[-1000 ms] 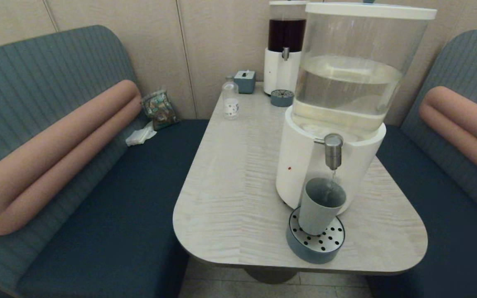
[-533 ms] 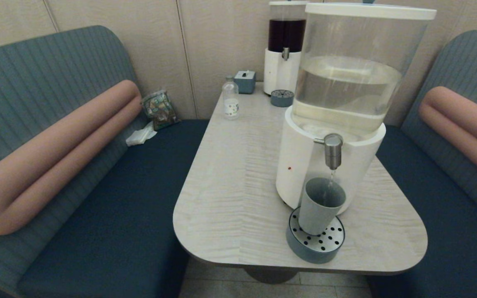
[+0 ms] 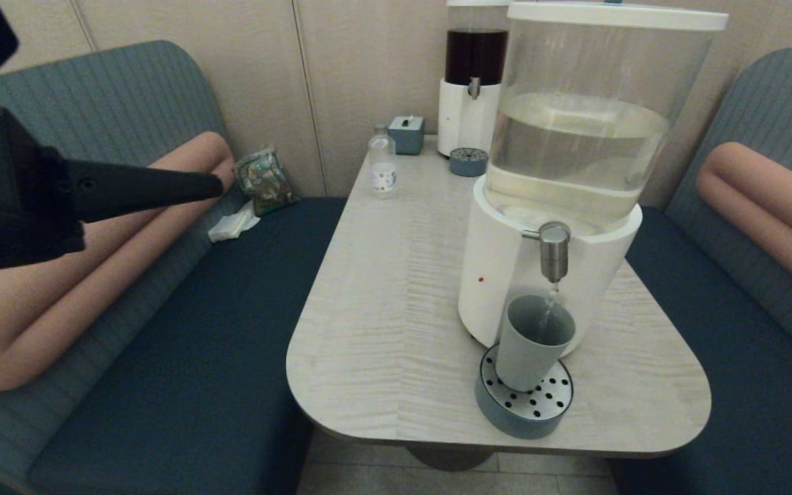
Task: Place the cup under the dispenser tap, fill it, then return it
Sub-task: Turn off the faucet
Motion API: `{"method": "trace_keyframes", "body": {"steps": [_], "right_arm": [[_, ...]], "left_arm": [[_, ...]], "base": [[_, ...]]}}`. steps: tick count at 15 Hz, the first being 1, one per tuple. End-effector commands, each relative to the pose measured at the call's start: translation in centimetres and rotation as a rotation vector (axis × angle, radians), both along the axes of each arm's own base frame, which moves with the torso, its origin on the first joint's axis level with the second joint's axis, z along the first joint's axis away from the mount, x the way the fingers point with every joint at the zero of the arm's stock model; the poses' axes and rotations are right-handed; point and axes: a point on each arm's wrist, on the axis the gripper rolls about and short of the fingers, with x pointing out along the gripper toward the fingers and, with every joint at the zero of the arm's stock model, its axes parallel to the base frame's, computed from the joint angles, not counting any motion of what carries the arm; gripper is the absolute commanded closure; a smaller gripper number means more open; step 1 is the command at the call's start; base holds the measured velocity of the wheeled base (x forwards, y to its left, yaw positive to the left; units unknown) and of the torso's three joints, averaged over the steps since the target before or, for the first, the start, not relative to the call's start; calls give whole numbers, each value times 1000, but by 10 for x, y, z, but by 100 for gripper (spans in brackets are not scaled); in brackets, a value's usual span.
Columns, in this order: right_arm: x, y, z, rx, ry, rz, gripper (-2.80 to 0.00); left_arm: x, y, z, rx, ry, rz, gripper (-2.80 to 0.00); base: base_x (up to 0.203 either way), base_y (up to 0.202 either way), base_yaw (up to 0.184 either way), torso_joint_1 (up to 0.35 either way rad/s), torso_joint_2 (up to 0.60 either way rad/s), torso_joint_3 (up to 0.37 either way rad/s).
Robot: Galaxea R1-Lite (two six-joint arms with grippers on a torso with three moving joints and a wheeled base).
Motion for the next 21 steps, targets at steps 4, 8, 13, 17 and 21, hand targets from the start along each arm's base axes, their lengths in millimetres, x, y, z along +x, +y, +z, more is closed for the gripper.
{"method": "trace_keyframes", "body": {"steps": [4,8,13,17,21], "right_arm": [[0,0,0,-1,0,1,0],[0,0,0,-1,0,1,0],[0,0,0,-1,0,1,0],[0,0,0,-1,0,1,0],[0,0,0,-1,0,1,0]], "left_arm": [[98,-28,-41,-257,-42,-174,0],[120,-71,-99,-314,-3,-313,0],[111,-128,-117,-334,-41,-397,0],[113,-148,-130,-317,-33,-428,0],[121,-164,-135,-323,-54,-416,0]], "base": [[0,0,0,0,0,0],[0,0,0,0,0,0],[0,0,0,0,0,0],[0,0,0,0,0,0],[0,0,0,0,0,0]]}}
